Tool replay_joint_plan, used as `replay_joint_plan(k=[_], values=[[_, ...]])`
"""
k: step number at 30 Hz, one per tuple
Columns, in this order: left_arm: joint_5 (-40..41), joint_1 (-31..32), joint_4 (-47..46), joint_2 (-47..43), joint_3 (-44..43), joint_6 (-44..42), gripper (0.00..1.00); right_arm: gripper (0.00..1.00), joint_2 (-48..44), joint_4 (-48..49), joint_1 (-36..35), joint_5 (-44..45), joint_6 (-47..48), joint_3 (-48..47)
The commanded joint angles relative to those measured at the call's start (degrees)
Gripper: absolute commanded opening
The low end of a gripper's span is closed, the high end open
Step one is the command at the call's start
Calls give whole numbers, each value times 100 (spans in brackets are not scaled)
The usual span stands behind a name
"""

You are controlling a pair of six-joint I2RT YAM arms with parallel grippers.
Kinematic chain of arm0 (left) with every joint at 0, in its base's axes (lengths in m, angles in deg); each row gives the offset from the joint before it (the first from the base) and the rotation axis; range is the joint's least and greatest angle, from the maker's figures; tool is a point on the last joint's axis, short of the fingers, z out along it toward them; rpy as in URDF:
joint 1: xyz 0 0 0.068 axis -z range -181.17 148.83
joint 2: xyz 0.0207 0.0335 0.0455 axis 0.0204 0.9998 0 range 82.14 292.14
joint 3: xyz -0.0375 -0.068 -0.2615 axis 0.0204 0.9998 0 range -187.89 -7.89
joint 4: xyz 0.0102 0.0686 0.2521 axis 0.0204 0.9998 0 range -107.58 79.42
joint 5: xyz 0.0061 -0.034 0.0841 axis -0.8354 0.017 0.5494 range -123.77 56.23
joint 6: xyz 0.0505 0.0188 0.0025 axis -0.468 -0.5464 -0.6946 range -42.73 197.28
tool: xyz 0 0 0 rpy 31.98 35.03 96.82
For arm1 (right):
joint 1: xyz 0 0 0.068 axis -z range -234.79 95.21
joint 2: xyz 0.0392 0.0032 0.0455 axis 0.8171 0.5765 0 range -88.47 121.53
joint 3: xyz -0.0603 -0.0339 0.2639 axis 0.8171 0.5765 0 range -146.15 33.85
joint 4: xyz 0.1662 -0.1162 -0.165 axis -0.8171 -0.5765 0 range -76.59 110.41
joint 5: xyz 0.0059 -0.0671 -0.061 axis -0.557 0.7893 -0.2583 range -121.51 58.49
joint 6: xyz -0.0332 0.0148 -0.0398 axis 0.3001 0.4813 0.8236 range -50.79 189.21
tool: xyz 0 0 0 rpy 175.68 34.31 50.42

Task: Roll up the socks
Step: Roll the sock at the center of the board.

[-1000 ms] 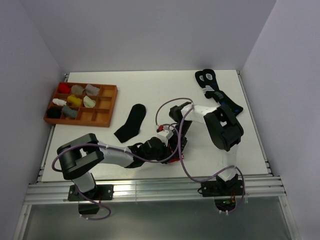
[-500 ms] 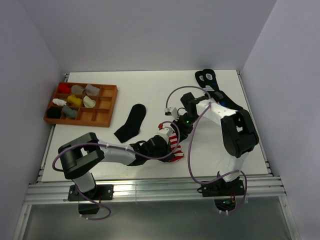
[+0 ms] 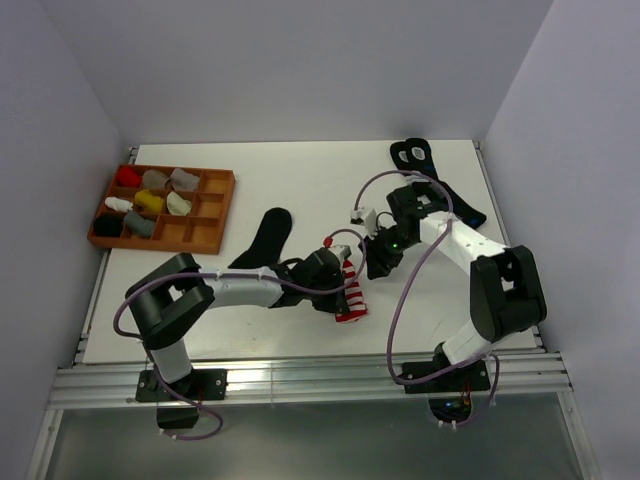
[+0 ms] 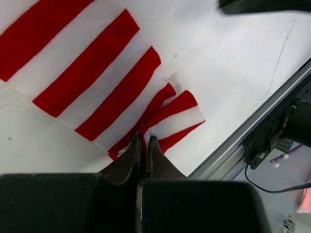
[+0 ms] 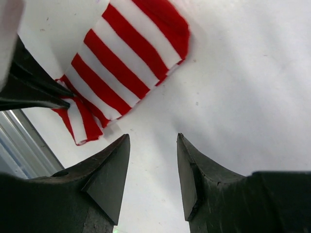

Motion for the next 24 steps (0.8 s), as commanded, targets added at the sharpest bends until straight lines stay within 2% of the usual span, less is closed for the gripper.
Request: replay_joint_plan(k=[1,4,9,17,24], values=[[-333,-184,1469,280,-237,-264,0,51,-263,315,213,-67,-108,23],[-447,-308,1681,325,-430,-378,0,52,-298,455,389,30,-301,41],[-596,-457,2226,421,-738,-519,0,51,-438,420,522,-5,-3,163],[-1412,-703,2876,632,-1134,-625,0,50,-1123,412,487,-391,637,673],[-1950,-888,3254,975,-1345,-721,0,49,-1695,780,-294,-58,850,1174]])
